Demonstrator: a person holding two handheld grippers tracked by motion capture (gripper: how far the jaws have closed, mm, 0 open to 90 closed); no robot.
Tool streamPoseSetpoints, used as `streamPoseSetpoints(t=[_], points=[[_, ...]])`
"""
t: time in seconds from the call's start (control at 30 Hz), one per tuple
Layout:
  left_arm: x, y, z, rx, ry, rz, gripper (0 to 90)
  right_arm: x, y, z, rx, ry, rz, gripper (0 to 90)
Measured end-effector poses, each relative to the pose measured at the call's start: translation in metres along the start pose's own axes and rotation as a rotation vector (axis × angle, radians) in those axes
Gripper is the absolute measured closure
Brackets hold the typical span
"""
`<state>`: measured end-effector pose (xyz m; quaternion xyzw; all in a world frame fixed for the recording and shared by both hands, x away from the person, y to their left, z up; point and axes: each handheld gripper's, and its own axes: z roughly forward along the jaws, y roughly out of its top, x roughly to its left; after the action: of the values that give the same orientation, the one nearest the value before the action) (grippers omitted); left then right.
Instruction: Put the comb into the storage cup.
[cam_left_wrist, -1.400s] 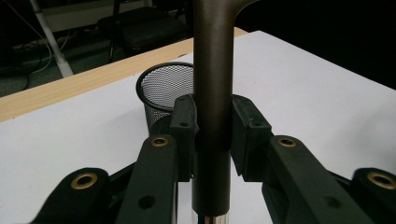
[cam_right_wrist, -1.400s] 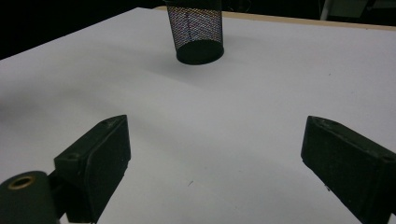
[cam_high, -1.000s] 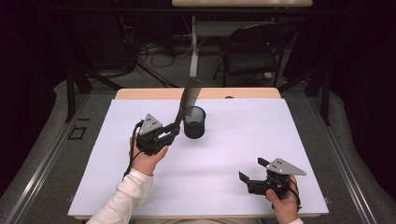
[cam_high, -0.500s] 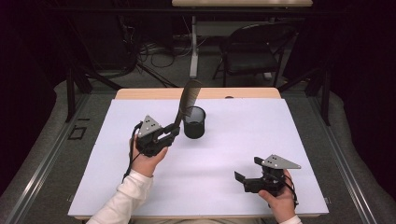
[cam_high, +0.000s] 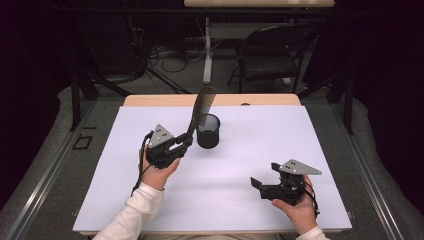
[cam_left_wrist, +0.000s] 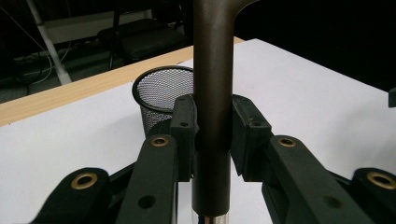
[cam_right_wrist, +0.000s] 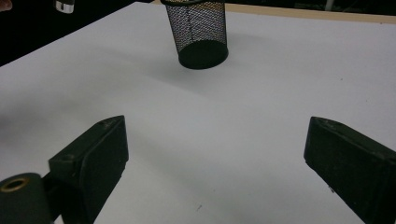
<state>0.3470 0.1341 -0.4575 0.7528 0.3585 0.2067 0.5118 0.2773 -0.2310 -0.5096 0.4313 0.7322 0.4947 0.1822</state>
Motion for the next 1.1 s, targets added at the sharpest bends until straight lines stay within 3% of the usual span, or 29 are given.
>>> streamPoseSetpoints(t=[0.5,1.1], points=[[0.001,-0.001,0.001,0.003,0.002,-0.004,72.7,0.004,0.018,0.016,0.020,0.022,-0.032,14.2],[0.001,-0.001,0.000,0.001,0.004,-0.002,72.7,0.003,0.038,0.036,0.050,0.033,-0.002,17.6]])
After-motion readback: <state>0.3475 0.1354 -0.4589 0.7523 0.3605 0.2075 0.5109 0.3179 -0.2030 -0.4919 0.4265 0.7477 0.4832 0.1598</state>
